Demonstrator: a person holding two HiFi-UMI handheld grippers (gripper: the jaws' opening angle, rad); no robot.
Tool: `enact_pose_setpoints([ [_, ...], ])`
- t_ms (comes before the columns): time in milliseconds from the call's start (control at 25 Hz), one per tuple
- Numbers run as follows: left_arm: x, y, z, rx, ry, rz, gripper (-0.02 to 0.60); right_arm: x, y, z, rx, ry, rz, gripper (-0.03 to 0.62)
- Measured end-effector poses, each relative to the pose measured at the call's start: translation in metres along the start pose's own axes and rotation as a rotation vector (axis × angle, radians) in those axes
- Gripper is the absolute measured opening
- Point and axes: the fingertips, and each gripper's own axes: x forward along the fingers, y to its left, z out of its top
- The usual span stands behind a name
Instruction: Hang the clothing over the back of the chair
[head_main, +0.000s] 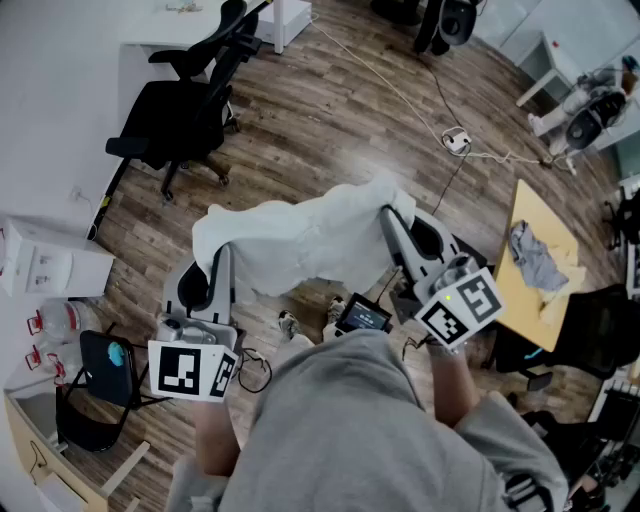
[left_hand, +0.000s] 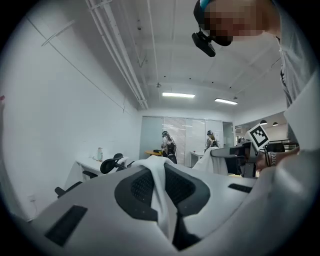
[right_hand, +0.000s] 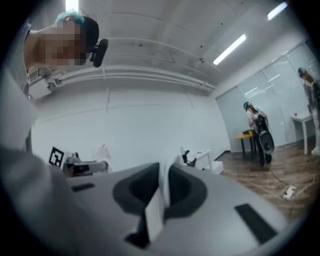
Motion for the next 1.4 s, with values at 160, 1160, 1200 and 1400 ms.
enact_pose_setpoints([
  [160,0.001,-0.009,0.001,0.001,0.004,-0.004,0.054,-0.007,-0.006,0.006,-0.007,-0.013,-0.008,0.044],
  [1160,0.042,-0.047,0.002,0.05,0.017,0.065,0.054,-0.001,-0.057,0.009,-0.027,0.002,0.071,0.044],
  [1200,0.043,-0.049,0.002,0.05,0.016,0.069,0.054,-0.002,-0.06,0.01,-0.028,0.0,0.074,0.046],
  [1400,0.053,-0.064,0.003,0.054,0.01,0.083,0.054,-0.008,-0.078,0.017,-0.039,-0.007,0.088,0.045],
])
